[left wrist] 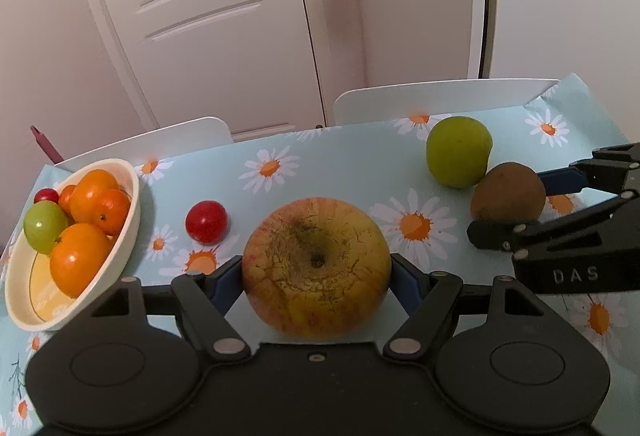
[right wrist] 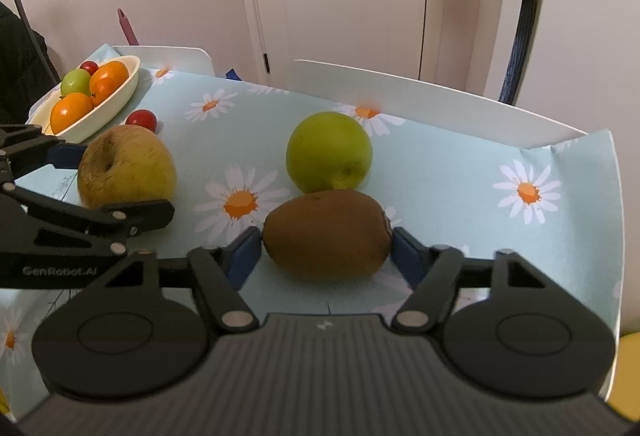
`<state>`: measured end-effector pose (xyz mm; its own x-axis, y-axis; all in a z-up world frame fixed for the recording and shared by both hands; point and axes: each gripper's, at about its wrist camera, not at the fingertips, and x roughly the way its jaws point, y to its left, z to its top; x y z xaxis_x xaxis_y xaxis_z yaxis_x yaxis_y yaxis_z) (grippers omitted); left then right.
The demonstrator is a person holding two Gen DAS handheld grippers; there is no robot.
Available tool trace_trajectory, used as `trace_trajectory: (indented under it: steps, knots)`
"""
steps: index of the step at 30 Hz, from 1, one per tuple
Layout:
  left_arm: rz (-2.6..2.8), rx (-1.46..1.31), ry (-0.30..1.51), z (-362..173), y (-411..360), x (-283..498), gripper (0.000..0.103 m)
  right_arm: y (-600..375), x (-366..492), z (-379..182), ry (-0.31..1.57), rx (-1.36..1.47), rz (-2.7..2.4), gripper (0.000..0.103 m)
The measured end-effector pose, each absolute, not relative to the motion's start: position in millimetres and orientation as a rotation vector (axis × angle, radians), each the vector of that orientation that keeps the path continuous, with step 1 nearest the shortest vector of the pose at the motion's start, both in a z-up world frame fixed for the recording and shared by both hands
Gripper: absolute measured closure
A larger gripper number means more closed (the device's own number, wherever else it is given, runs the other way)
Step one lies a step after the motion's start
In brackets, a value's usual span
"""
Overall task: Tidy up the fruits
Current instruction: 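Grasp the large russet apple with the left tool while the right tool grasps the kiwi, then carry the russet apple and the kiwi over the bowl with both tools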
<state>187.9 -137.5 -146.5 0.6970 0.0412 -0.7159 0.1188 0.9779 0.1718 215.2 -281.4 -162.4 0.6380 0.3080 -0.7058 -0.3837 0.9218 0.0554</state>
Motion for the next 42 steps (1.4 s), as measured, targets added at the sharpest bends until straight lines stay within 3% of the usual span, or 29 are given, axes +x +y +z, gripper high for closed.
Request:
trace_trajectory:
  steps: [22,42]
  knots:
    - [0.033,0.130,0.737,-97.9,-107.1,137.7,0.024,-262.6,184.1,-106.9,0.724,-0.108,0.423,0.024]
    - [0.086,0.123,0.695,-41.8,6.4,112.8,0.024,-154.2,162.5,-39.7,0.683,-0.078,0.455,0.024]
